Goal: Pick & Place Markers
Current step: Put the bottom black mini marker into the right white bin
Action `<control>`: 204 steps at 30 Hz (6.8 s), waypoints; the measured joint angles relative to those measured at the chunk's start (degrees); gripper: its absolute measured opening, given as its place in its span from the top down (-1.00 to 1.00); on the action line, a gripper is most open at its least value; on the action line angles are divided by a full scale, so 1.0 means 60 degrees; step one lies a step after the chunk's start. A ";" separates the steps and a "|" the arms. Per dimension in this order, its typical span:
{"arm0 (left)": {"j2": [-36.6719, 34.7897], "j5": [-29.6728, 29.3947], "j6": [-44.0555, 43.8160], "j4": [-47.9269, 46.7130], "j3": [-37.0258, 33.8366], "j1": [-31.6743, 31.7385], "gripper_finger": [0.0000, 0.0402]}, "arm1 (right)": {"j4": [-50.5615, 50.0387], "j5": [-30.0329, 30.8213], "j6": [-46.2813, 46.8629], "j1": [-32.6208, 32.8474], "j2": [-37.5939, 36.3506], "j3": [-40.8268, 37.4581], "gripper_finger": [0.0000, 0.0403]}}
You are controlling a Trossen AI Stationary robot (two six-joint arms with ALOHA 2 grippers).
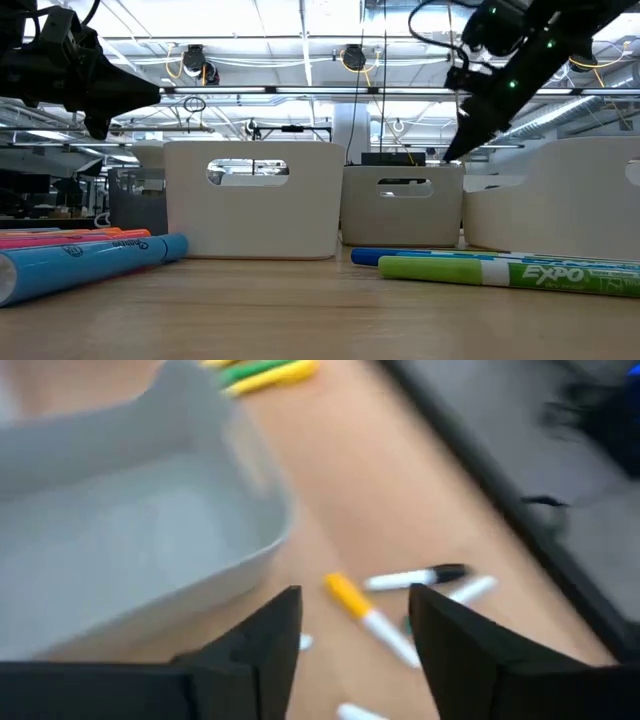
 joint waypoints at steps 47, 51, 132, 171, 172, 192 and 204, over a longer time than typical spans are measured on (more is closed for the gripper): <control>0.0000 0.0000 -0.0001 -0.0002 0.0000 0.0000 0.61 | 0.0595 -0.3656 -0.1888 -0.0888 0.3062 -0.0157 0.44; 0.0001 0.0000 -0.0001 -0.0001 0.0001 0.0004 0.61 | 0.0551 -0.2852 -0.2478 -0.0926 0.2556 -0.0150 0.45; 0.0002 0.0000 0.0003 0.0001 0.0000 0.0002 0.61 | -0.2524 -0.3048 -0.7109 -0.1149 0.5253 0.2661 0.46; 0.0002 0.0000 0.0003 0.0001 0.0000 0.0002 0.61 | -0.1115 -0.2571 -0.4198 -0.1203 0.4929 0.1281 0.92; 0.0003 0.0000 0.0003 -0.0003 0.0000 0.0003 0.61 | -0.1151 -0.2560 -0.4140 -0.1203 0.4793 0.1271 0.92; 0.0000 0.0000 0.0003 -0.0003 0.0000 0.0004 0.61 | -0.1457 -0.2260 -0.1581 0.0098 0.0282 0.1286 0.92; -0.0001 -0.0004 0.0003 0.0001 0.0000 0.0000 0.61 | -0.2183 -0.3877 0.2127 0.2478 -0.0733 0.1300 0.92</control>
